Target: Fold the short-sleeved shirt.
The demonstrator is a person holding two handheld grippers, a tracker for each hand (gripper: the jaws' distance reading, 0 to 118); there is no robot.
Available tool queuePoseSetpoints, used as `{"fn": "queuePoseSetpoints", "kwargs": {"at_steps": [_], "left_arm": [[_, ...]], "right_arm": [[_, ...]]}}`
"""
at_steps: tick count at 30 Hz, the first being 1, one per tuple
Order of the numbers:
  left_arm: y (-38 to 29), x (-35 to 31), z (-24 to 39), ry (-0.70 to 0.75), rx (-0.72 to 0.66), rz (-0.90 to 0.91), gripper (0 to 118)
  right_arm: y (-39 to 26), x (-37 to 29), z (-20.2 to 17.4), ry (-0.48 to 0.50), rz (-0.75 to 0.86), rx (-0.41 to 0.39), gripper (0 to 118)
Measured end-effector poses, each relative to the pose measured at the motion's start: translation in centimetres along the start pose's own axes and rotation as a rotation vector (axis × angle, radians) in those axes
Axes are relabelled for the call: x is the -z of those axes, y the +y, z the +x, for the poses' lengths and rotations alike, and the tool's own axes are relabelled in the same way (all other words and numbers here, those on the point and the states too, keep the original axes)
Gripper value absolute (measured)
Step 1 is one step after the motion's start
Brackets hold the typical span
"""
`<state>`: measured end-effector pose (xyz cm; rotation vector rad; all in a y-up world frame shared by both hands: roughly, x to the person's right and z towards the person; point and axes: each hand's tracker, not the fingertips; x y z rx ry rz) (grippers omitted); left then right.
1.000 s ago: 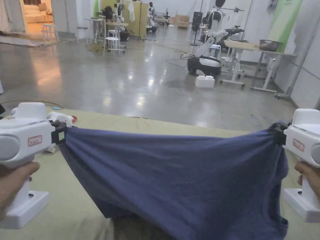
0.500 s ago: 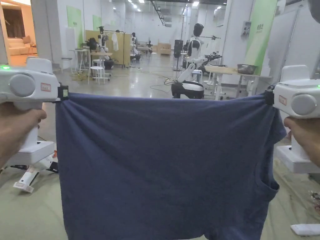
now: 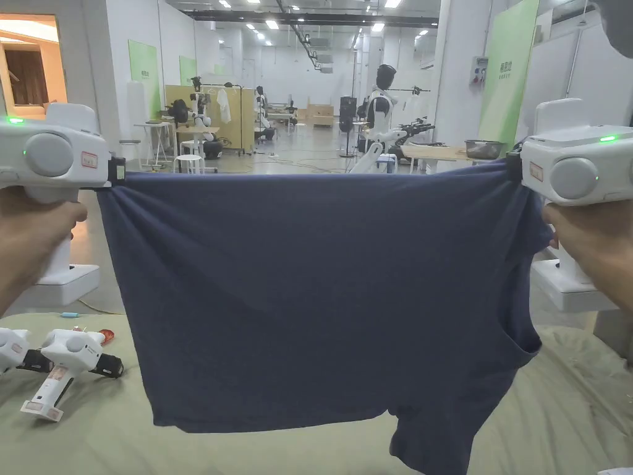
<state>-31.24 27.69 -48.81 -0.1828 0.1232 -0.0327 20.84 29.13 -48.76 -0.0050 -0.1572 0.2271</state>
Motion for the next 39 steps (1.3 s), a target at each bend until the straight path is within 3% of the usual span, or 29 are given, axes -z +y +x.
{"fn": "queuePoseSetpoints", "kwargs": {"at_steps": [5, 14, 19, 31, 39], "left_arm": [[-3.4, 0.3, -0.1, -0.022, 0.003, -0.015, 0], [-15.9, -2.2, -0.6, -0.068, -0.067, -0.117, 0], [-20.5, -6.5, -1.2, -0.087, -0.107, -0.134, 0], [-25.1, -17.1, -4.7, -0.121, -0.140, -0.152, 0], [-32.9, -23.2, -5.8, -0.127, -0.146, -0.287, 0]], "right_arm": [[-3.1, -1.3, -0.8, -0.021, -0.003, -0.020, 4], [-13.4, -6.9, -1.6, 0.009, -0.102, -0.019, 4], [-18.0, -10.2, -1.1, 0.020, -0.141, -0.018, 4], [-21.9, -22.6, 0.3, 0.078, -0.229, 0.015, 4], [-27.8, -30.0, -0.6, 0.107, -0.355, -0.042, 4]]}}
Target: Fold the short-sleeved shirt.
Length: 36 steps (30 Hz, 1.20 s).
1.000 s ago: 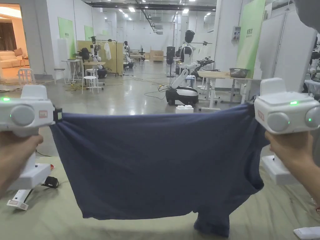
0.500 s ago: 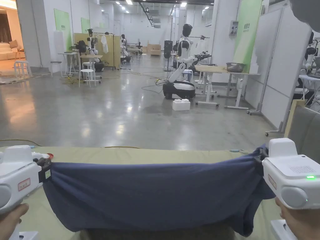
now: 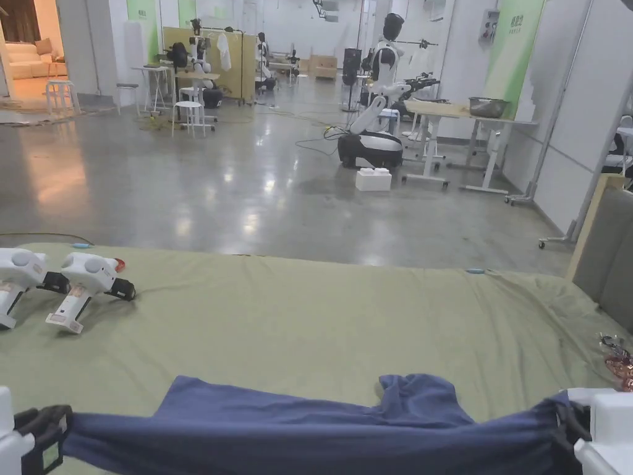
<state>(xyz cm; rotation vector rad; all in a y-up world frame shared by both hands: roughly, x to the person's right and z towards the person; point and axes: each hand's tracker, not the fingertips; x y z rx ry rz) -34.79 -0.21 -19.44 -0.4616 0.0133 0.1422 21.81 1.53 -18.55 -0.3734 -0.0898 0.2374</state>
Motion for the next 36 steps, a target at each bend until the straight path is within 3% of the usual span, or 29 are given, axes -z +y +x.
{"fn": "queuePoseSetpoints", "kwargs": {"at_steps": [10, 14, 24, 25, 26, 29, 31, 33, 36], "left_arm": [[-11.0, 0.4, -0.6, 0.022, 0.049, -0.306, 0], [-12.8, 1.3, -0.2, 0.020, 0.060, -0.408, 0], [-14.8, 4.1, 0.8, 0.053, 0.127, -0.558, 1], [-14.9, 4.1, 0.8, 0.057, 0.119, -0.559, 3], [-15.0, 3.9, 0.8, 0.059, 0.114, -0.555, 12], [-13.7, 3.4, 1.8, 0.076, 0.132, -0.461, 49], [-12.4, 3.2, 2.5, 0.047, 0.135, -0.401, 60], [-10.5, 3.1, 3.7, 0.038, 0.140, -0.325, 60], [-7.9, 3.4, 5.0, 0.006, 0.128, -0.190, 60]], "right_arm": [[-10.7, -1.5, -1.9, 0.059, -0.304, -0.036, 4], [-14.8, -0.4, -2.4, 0.064, -0.445, -0.105, 4], [-19.2, 0.6, -3.9, 0.092, -0.621, -0.124, 6], [-19.2, 0.4, -4.0, 0.090, -0.619, -0.128, 10], [-18.9, 0.2, -4.0, 0.088, -0.615, -0.127, 24], [-16.9, -0.9, -3.8, 0.087, -0.513, -0.088, 87], [-14.9, -1.2, -3.8, 0.055, -0.409, -0.066, 89], [-13.0, -1.3, -3.9, 0.044, -0.306, -0.043, 89], [-10.1, -1.2, -4.3, 0.049, -0.138, 0.055, 89]]}}
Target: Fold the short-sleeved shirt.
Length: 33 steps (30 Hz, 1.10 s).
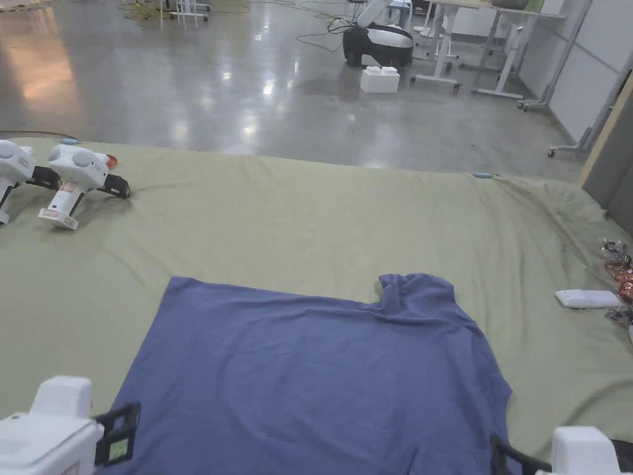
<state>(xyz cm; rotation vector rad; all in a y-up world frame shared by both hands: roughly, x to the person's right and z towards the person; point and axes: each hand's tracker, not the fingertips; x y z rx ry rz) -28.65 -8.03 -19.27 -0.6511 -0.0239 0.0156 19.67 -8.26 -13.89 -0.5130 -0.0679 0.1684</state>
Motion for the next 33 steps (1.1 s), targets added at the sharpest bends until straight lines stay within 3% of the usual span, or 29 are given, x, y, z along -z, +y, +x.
{"fn": "queuePoseSetpoints", "kwargs": {"at_steps": [3, 5, 7, 9, 10, 13, 14, 15, 19, 26, 33], "left_arm": [[2.3, 0.1, 1.2, -0.025, 0.000, 0.153, 57], [3.6, -0.2, 2.5, -0.026, 0.022, 0.246, 43], [4.3, -0.8, 4.5, -0.019, 0.046, 0.323, 29], [4.8, -1.0, 5.8, -0.007, 0.047, 0.383, 25], [4.7, -0.9, 6.2, -0.003, 0.045, 0.407, 25], [4.5, -1.1, 7.3, -0.001, 0.049, 0.459, 10], [4.3, -0.6, 7.3, 0.012, 0.051, 0.473, 1], [4.1, -0.6, 7.4, 0.034, 0.049, 0.481, 0], [3.8, -0.3, 6.5, 0.033, 0.010, 0.478, 0], [2.8, 0.2, 3.5, 0.082, -0.011, 0.434, 0], [0.0, 1.1, -2.7, 0.096, -0.084, 0.069, 0]], "right_arm": [[2.6, 0.4, -1.3, -0.009, 0.121, 0.078, 89], [3.9, 0.7, -2.3, -0.032, 0.200, 0.100, 87], [4.9, 1.0, -3.3, -0.061, 0.274, 0.118, 74], [5.6, 1.2, -4.2, -0.075, 0.324, 0.139, 61], [5.9, 1.3, -4.6, -0.073, 0.342, 0.145, 61], [6.4, 1.4, -5.6, -0.090, 0.391, 0.159, 3], [6.6, 1.4, -5.7, -0.076, 0.401, 0.161, 2], [6.8, 1.4, -5.8, -0.053, 0.417, 0.161, 2], [7.5, 1.9, -6.4, -0.060, 0.430, 0.132, 2], [7.6, 2.4, -6.8, -0.048, 0.425, 0.147, 1], [6.5, 3.6, -7.0, -0.011, 0.338, 0.126, 2]]}}
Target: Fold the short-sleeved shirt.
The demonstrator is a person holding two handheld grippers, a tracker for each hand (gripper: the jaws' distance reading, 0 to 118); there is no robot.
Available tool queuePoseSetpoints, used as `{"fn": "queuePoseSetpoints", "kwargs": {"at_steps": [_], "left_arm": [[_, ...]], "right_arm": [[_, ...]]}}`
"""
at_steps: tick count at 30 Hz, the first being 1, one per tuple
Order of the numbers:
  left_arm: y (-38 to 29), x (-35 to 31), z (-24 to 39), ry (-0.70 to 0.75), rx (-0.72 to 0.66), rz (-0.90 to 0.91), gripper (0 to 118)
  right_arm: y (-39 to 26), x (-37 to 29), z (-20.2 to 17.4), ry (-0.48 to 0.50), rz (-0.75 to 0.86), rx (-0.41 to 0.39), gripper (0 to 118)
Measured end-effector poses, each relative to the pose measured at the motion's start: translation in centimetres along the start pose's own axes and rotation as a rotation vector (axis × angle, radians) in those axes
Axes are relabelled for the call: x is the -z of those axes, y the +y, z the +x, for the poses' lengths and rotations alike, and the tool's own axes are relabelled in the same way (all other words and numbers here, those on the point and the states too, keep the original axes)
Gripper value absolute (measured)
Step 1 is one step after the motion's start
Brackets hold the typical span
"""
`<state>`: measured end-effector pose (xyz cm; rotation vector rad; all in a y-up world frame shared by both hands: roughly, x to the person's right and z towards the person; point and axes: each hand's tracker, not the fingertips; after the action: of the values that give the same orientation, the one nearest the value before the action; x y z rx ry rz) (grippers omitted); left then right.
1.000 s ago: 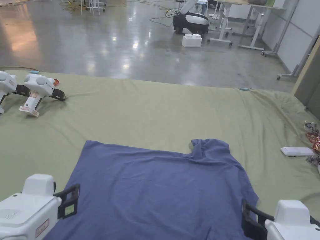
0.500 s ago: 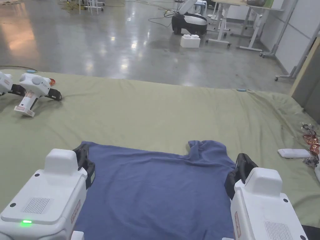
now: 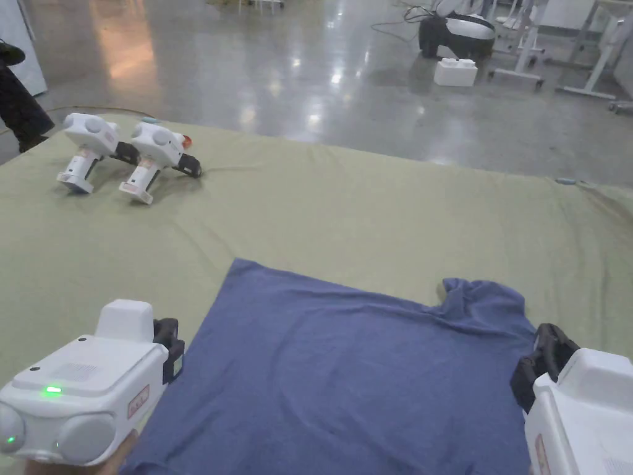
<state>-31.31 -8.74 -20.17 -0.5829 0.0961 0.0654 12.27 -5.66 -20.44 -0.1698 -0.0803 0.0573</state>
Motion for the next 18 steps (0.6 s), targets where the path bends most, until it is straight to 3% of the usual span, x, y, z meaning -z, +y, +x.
{"fn": "queuePoseSetpoints", "kwargs": {"at_steps": [7, 13, 18], "left_arm": [[-4.1, -1.0, -4.2, -0.063, -0.098, -0.367, 0], [-6.6, -0.2, -4.1, -0.071, -0.143, -0.475, 59], [-7.5, 1.8, -3.9, 0.000, -0.160, -0.486, 58]], "right_arm": [[-1.7, 0.4, -0.2, 0.013, -0.088, -0.008, 2], [-2.7, 0.5, -0.5, 0.041, -0.135, -0.017, 2], [-3.0, 0.3, -0.2, 0.038, -0.161, -0.014, 2]]}}
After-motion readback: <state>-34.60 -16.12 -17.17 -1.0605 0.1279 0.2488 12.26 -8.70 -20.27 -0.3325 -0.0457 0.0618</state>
